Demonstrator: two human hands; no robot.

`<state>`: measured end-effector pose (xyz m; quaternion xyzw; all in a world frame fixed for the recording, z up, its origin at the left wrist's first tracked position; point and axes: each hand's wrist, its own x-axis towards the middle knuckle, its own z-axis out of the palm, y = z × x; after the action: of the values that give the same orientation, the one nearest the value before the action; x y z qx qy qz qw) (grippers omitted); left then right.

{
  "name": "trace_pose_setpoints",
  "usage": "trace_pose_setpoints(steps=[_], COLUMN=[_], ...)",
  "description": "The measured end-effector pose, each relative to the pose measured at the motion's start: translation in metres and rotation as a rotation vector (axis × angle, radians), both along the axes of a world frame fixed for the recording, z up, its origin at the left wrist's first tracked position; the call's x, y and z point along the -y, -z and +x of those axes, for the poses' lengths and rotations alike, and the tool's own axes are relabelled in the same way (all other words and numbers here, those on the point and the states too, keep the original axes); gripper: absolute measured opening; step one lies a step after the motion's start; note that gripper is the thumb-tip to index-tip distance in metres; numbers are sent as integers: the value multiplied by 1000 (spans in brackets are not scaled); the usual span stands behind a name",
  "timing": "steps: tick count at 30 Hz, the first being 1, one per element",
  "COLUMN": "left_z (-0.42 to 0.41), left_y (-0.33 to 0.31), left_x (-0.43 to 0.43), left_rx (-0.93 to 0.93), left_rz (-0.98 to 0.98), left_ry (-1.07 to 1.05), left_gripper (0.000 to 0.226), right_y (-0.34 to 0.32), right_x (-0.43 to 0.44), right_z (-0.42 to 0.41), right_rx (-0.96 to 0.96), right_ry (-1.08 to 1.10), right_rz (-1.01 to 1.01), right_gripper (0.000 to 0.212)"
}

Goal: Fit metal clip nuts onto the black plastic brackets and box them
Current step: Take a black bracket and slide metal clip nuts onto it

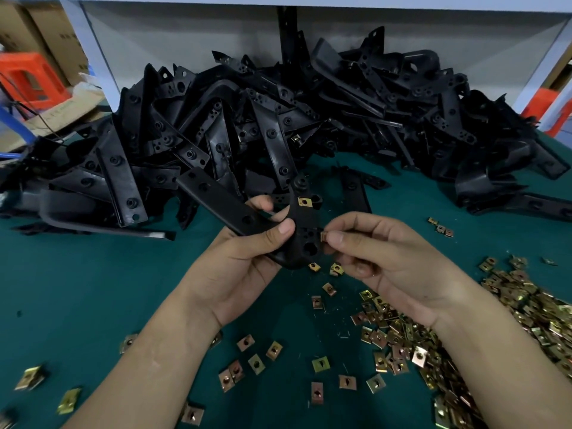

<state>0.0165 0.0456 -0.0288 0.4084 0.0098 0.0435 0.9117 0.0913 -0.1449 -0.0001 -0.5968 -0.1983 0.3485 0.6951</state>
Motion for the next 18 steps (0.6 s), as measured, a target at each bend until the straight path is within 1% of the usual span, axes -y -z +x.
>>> trace_pose_setpoints(steps=[4,8,14,18], left_z=[0,-1,-2,-1], left_y=[0,1,3,4], left_x=[2,2,5,4], left_rx=[2,26,77,71], left_rz=[22,37,141,168], left_ry=[36,73,139,104], left_gripper=[29,28,29,27], right_y=[0,0,1,2], right_x=[0,0,-2,-4], right_z=[-1,-2,-5,-5], right_rx=[9,18,34,20], right_ry=[-21,-34,-35,2], right_rz=[23,36,-14,-6], right_gripper=[19,28,40,48])
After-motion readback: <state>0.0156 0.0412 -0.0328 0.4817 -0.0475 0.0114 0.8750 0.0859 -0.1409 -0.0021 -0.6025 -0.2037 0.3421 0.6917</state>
